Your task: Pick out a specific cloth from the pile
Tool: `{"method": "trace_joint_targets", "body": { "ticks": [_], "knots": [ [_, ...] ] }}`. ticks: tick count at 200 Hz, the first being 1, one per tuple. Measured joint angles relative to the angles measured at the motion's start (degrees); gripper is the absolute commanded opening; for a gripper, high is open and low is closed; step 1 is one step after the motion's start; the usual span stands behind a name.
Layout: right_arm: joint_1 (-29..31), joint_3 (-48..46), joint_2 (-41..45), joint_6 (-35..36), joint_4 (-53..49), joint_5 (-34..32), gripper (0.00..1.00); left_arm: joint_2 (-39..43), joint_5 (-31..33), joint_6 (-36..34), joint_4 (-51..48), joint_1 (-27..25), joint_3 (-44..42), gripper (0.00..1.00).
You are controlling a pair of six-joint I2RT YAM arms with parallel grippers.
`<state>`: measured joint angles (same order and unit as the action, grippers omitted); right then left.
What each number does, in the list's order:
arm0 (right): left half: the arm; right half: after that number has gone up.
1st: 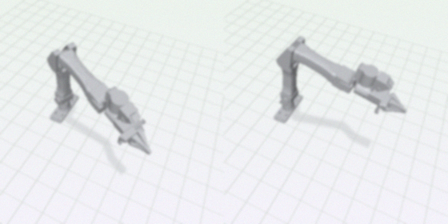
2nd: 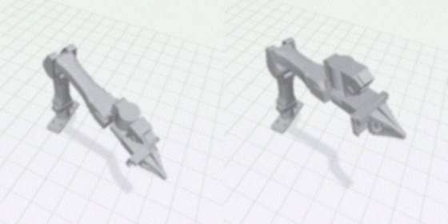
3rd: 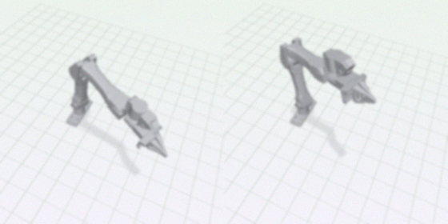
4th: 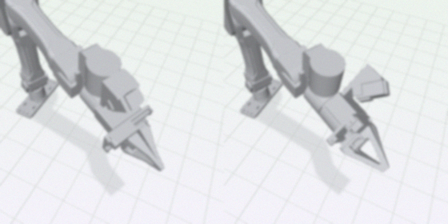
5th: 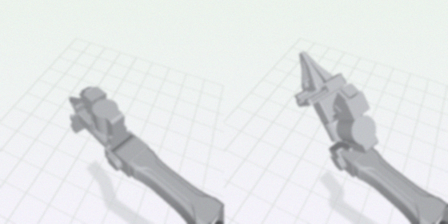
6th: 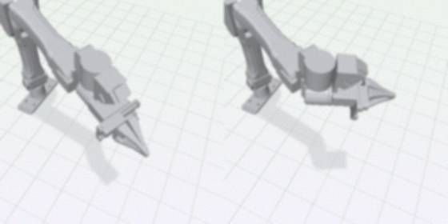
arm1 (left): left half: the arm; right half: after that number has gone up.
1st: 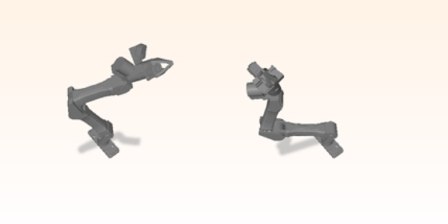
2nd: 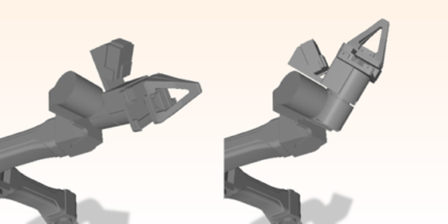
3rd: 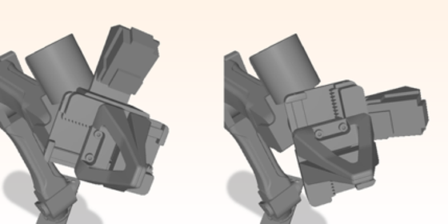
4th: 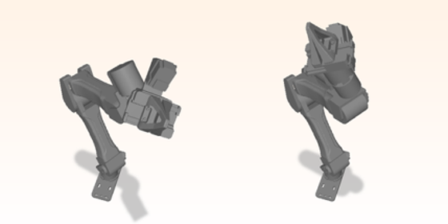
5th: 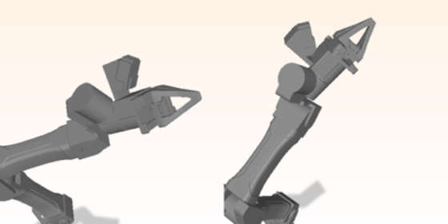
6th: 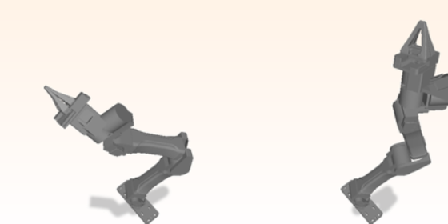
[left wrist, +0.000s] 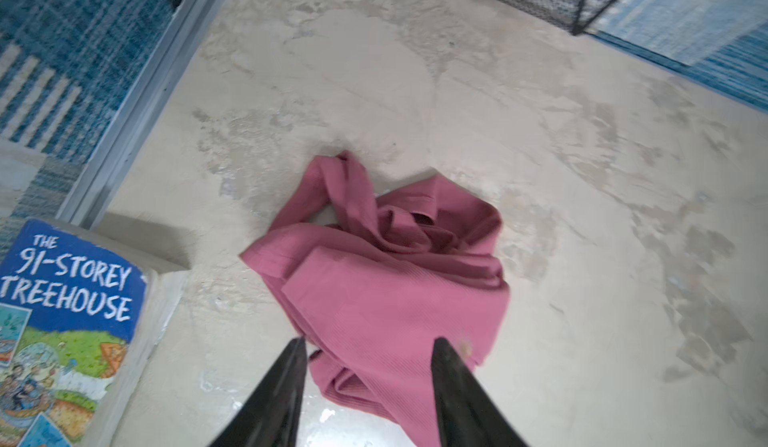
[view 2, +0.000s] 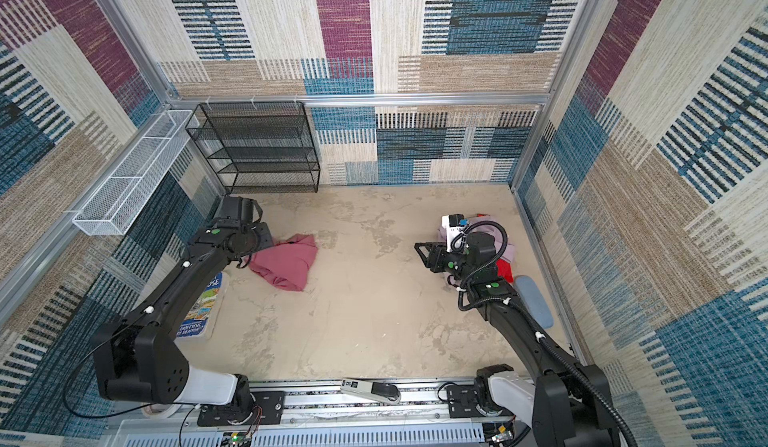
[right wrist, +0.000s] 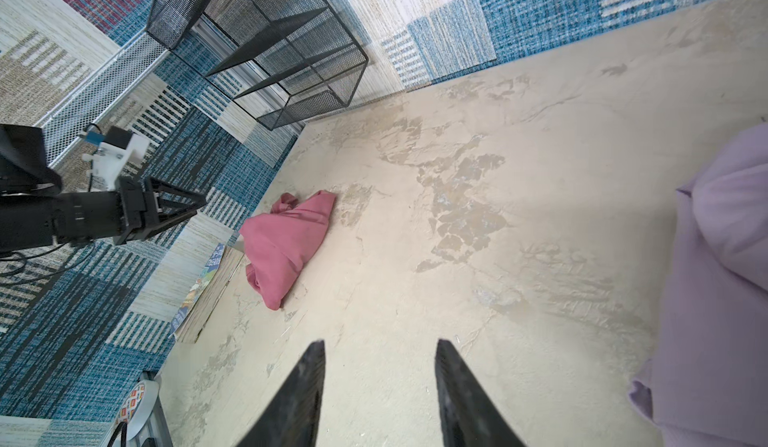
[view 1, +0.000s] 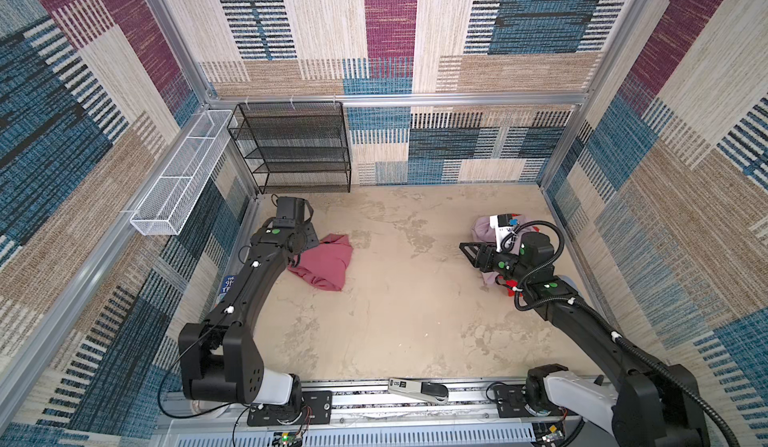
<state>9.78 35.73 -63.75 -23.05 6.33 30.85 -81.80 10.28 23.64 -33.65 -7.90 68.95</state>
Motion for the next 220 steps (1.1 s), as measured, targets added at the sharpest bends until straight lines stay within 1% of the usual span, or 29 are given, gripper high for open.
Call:
{"method": "trace_joint_targets", "body": {
  "ticks": [15,28,59,87,109,131,178,207,213,220],
  "knots": [
    [0.0,0.0,-1.4,-0.3,0.3,0.0,0.46,0.4,-0.2,0.0,0.3,-4.0,-1.2,0.40],
    [0.0,0.0,-2.4,-0.7,0.6,0.3,0.46,-0.1,-1.1,0.0,0.5,-5.7,-2.9,0.37],
    [0.0,0.2,-3.5,-1.6,1.6,0.7,0.46,-4.5,-3.3,1.9,2.8,-6.3,-7.1,0.34],
    [0.0,0.8,-3.7,-1.9,1.9,0.9,0.46,-10.5,-3.6,2.3,5.0,-6.0,-6.2,0.34],
    [0.0,1.2,-4.0,-1.9,1.9,0.8,0.46,-17.0,-4.9,2.3,6.4,-4.1,-2.8,0.33],
    [0.0,1.7,-4.7,-1.9,1.7,0.3,0.46,-20.2,-6.2,2.3,7.7,-1.2,-0.8,0.33],
    [0.0,3.9,-8.2,-1.5,1.5,-1.5,0.45,-22.1,-7.3,2.0,8.5,5.2,2.8,0.33],
    [0.0,5.4,-10.6,-0.9,1.5,-3.0,0.45,-22.1,-6.4,0.8,8.5,5.8,4.8,0.37],
    [0.0,5.6,-10.8,-0.5,1.5,-3.2,0.46,-22.1,-6.4,0.5,8.6,5.8,5.0,0.39],
    [0.0,5.6,-10.8,-0.1,1.5,-4.2,0.49,-21.9,-6.4,0.3,8.6,5.8,5.0,0.40]
  ]
}}
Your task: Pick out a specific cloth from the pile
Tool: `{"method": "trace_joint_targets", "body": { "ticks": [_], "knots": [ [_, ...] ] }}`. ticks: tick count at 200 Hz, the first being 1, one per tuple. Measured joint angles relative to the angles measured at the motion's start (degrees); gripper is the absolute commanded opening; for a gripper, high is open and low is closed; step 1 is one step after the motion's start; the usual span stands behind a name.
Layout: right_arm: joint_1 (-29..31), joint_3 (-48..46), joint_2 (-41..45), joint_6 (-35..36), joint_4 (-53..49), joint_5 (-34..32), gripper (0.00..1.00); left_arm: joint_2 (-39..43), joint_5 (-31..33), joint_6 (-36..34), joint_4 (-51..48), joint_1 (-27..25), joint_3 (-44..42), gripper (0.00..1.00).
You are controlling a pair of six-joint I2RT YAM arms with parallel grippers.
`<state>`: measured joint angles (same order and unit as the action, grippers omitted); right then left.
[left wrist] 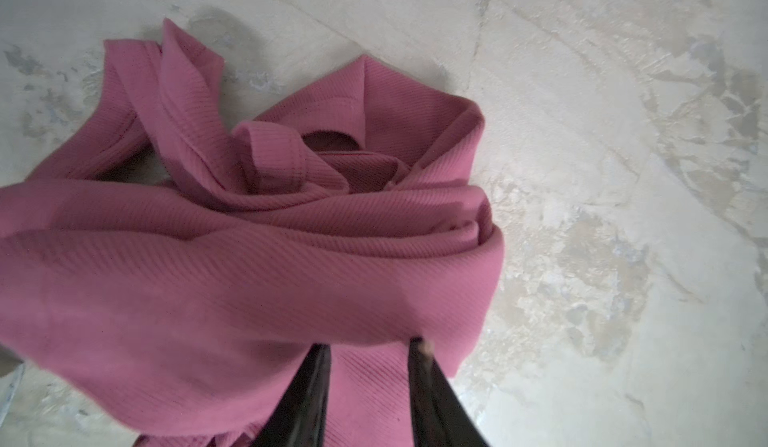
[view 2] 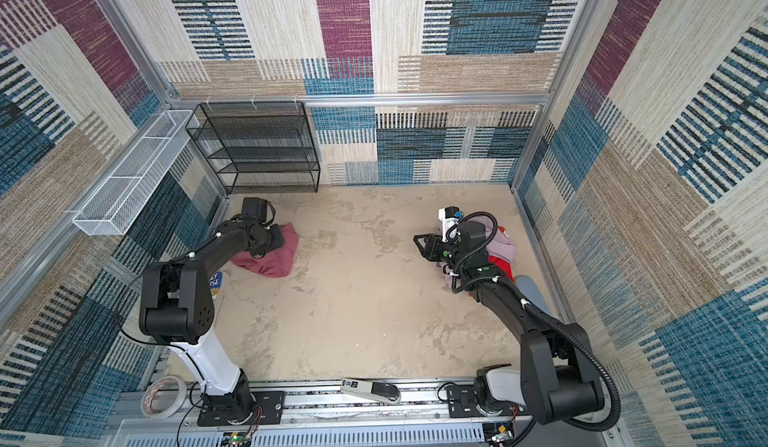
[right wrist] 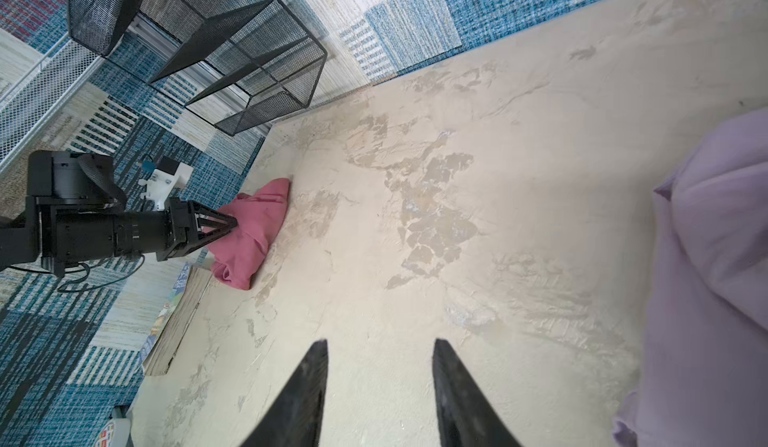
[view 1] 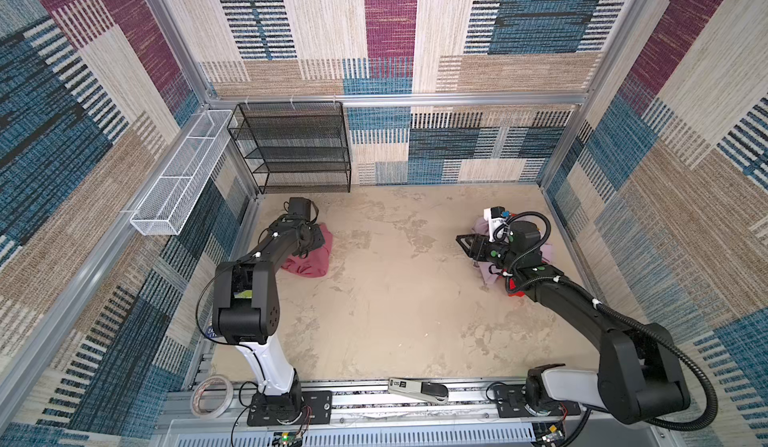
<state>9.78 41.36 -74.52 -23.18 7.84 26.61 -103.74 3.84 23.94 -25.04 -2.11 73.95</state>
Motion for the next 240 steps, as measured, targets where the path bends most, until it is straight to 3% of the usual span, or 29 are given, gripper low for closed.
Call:
{"method": "trace_joint_targets", "body": {
  "ticks": [23,35,41,46,48,77,102,132,184,240],
  "knots": [
    [0.0,0.8,0.4,2.2,-1.2,-3.9,0.80,3.7,-1.0,-0.8,1.1,-0.4,-2.3,0.54],
    [-0.1,1.5,1.0,3.8,-1.9,-7.1,0.85,7.3,-0.7,-1.6,2.6,-1.0,-5.1,0.64],
    [-0.2,1.7,1.4,4.5,-2.0,-9.0,0.86,9.4,-0.7,-1.9,3.6,-1.4,-6.9,0.79],
    [-0.3,1.7,1.8,5.3,-2.0,-10.7,0.86,11.2,-0.6,-2.2,4.5,-1.6,-8.5,0.97],
    [-0.3,1.7,2.0,5.6,-2.1,-11.4,0.87,11.7,-0.6,-2.3,4.7,-1.7,-9.0,1.00],
    [-0.8,-3.2,6.8,9.3,1.8,-22.9,0.91,22.8,1.8,-4.7,8.9,-2.5,-18.7,1.00],
    [-0.9,-14.2,9.7,14.1,12.2,-32.3,0.91,30.4,7.3,-7.4,14.4,-2.7,-28.1,1.00],
    [-1.0,-24.9,7.1,21.1,28.3,-40.4,0.92,35.0,11.5,-12.3,23.3,-2.6,-39.7,1.00],
    [-1.2,-29.8,-3.5,26.2,49.4,-43.7,0.99,34.1,12.3,-18.9,43.8,-2.5,-52.2,1.00],
    [-2.3,-32.2,-9.5,28.0,63.4,-43.4,1.00,24.7,9.0,-23.1,64.4,-1.0,-54.1,1.00]
  ]
}}
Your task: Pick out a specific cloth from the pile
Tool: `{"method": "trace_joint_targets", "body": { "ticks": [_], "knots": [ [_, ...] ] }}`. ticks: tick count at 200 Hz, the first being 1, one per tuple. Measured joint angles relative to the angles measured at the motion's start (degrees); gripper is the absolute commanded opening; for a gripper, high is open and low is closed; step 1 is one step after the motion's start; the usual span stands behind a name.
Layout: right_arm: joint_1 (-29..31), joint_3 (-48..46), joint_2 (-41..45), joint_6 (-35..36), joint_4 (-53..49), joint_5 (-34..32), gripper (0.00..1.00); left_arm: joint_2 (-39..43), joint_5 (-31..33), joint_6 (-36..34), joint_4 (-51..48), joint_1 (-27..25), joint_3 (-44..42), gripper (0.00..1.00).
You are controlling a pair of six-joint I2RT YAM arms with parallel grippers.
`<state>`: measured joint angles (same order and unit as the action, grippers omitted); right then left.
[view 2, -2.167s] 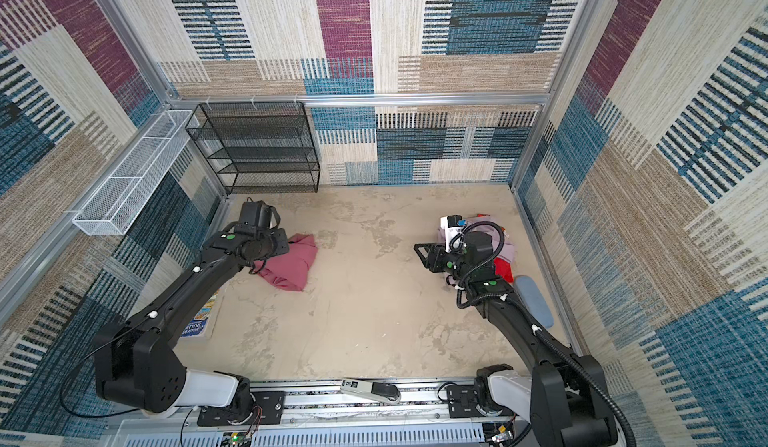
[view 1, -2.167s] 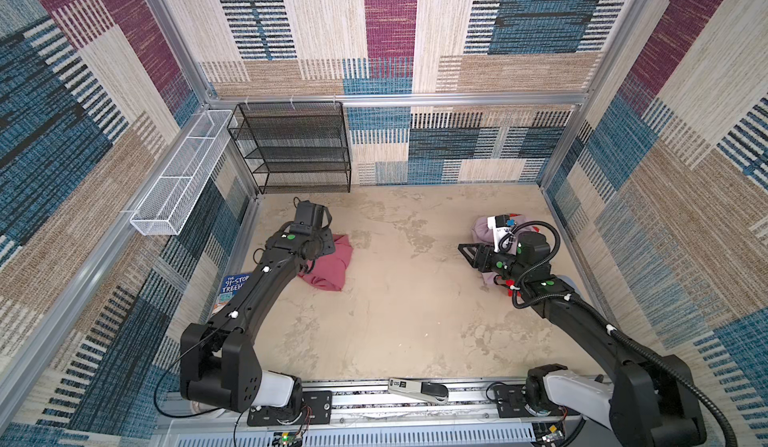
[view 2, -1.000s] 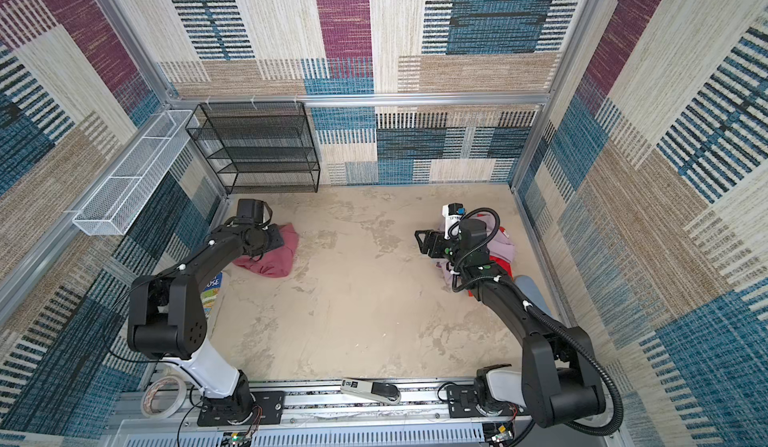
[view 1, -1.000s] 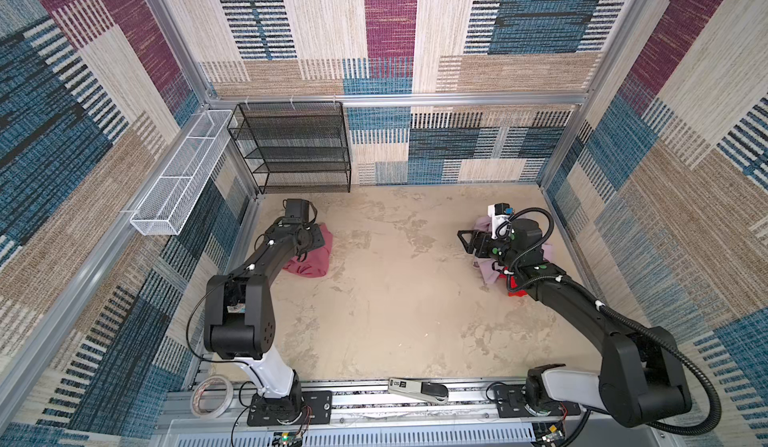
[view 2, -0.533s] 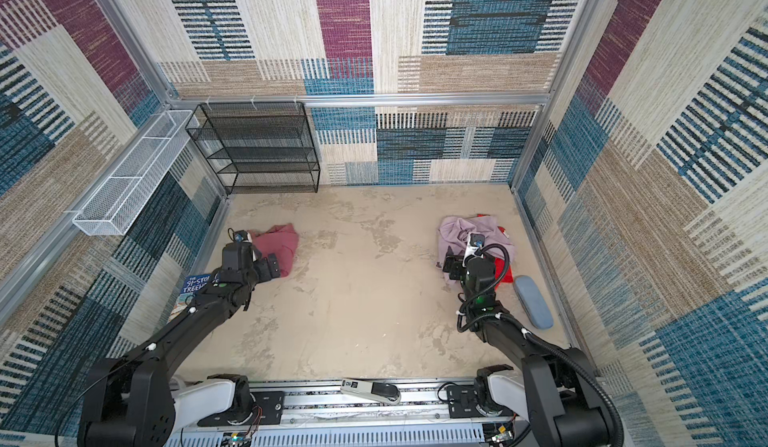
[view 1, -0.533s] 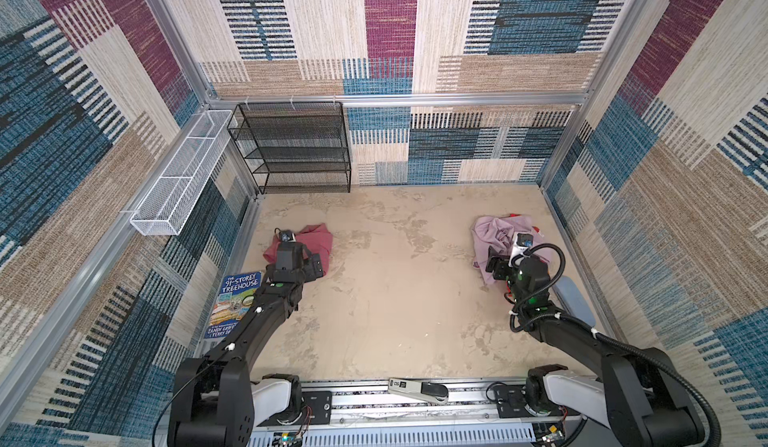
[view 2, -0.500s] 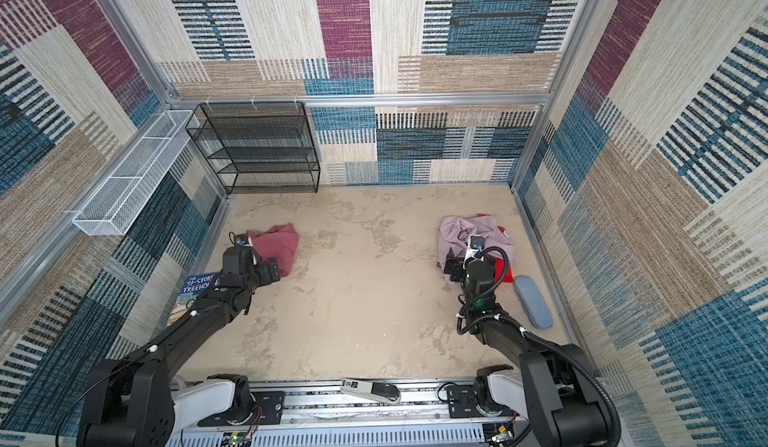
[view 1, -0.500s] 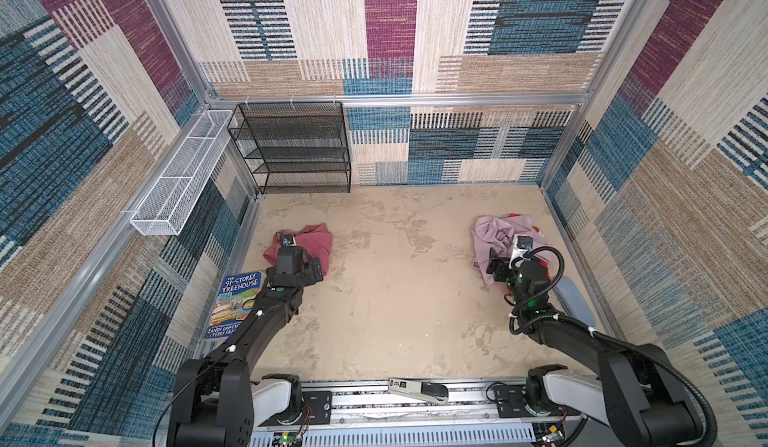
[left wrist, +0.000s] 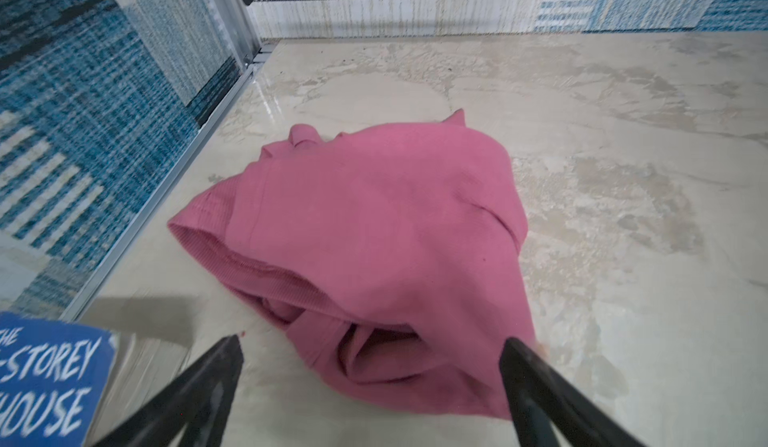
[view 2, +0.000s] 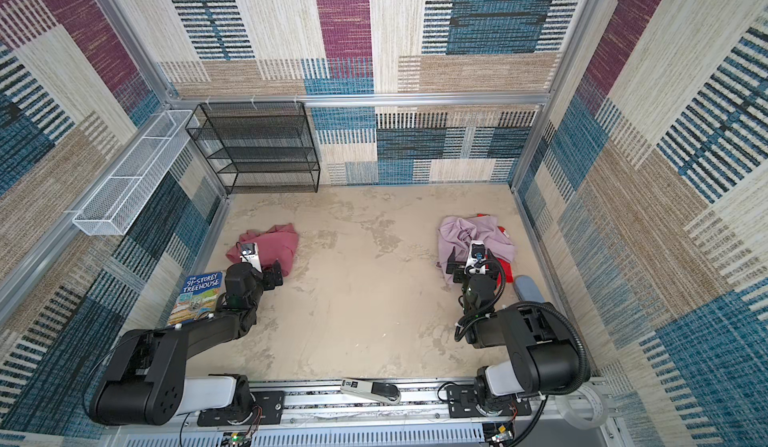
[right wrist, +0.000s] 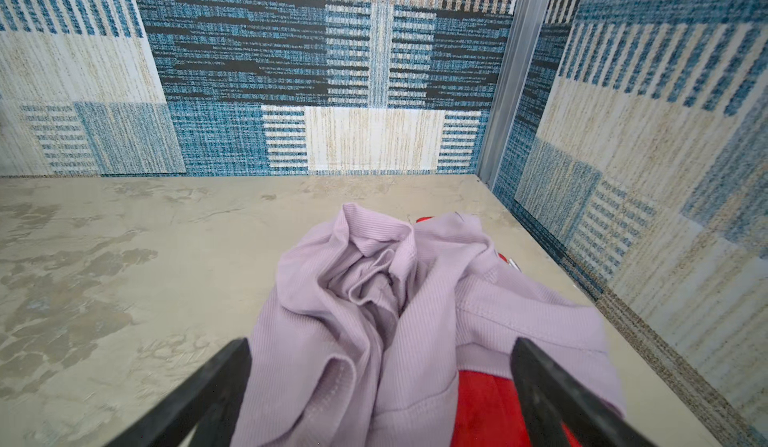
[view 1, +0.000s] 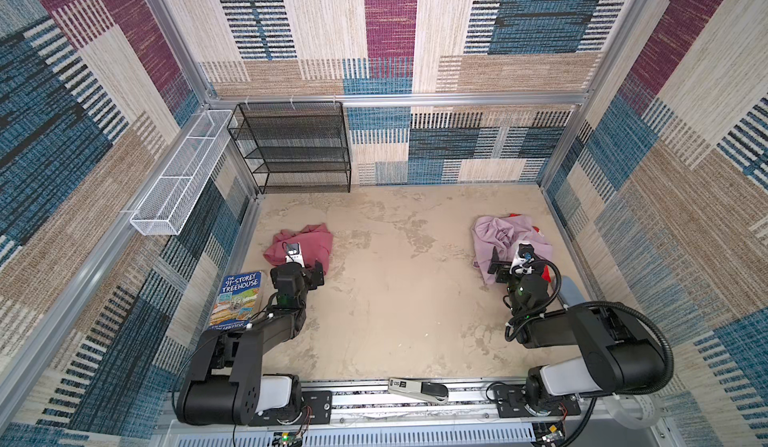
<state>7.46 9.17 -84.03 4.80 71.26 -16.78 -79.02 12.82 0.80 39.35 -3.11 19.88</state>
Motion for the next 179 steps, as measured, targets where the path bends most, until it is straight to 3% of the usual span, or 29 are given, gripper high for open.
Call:
{"method": "trace_joint_targets", "body": {
  "ticks": [28,86,179],
  "knots": [
    [-3.1,1.5,-0.7,-0.3,0.4,3.6,0.99,-7.9,-1.5,-0.9,7.6,1.0,0.3,1.00],
    [-6.9,2.4,-3.9,-3.0,0.9,11.8,1.00,-9.0,-4.7,-0.9,7.0,2.9,4.2,1.00],
    [-7.0,2.4,-3.9,-3.2,0.9,12.7,1.00,-9.2,-5.9,-0.9,6.3,3.1,4.3,1.00]
  ]
}}
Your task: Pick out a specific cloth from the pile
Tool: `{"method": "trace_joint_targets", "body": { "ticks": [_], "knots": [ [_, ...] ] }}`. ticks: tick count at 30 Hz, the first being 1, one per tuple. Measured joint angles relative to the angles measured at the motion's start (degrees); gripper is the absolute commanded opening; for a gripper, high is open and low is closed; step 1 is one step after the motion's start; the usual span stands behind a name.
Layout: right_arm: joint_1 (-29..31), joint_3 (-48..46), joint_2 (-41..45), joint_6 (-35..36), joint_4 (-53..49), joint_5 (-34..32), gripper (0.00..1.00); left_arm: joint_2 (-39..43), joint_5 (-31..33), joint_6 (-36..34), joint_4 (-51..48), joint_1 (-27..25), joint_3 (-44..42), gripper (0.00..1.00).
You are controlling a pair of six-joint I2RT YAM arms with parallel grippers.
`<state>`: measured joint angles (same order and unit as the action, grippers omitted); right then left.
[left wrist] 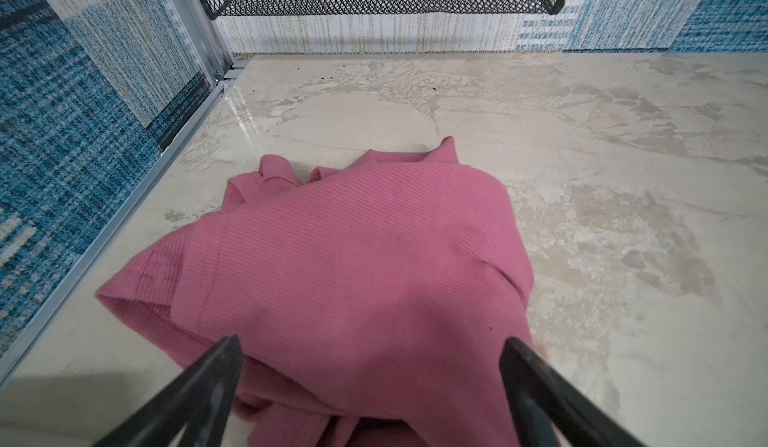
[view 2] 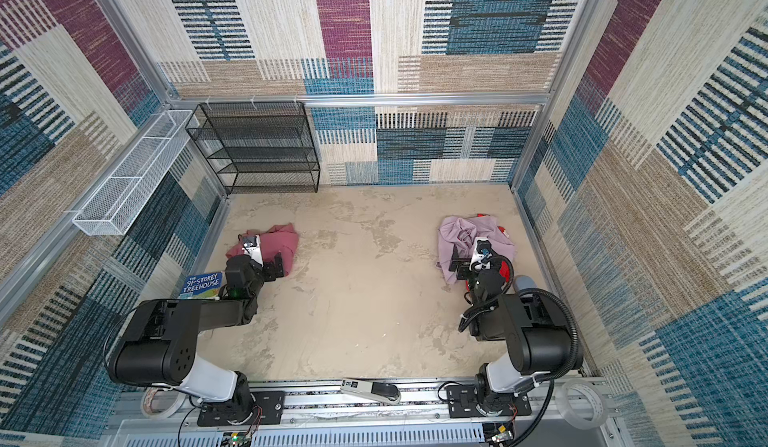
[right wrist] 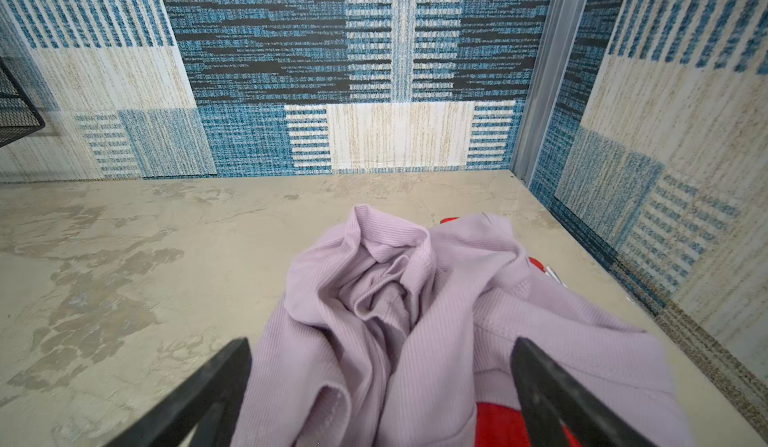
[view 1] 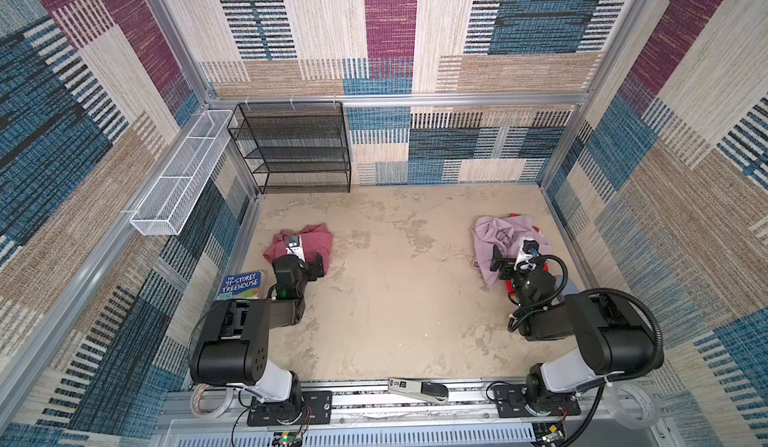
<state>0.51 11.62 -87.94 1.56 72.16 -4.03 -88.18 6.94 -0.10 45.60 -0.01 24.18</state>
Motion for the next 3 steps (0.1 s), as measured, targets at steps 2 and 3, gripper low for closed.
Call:
{"method": "trace_joint_targets", "body": {
  "ticks": [2,3],
  "knots": [
    [0.0,0.0,0.0,0.0,0.0,0.0,1.00,0.0,0.0,0.0,0.0,0.0,0.0,1.00],
    [0.0,0.0,0.0,0.0,0.0,0.0,1.00,0.0,0.0,0.0,0.0,0.0,0.0,1.00]
  ]
}}
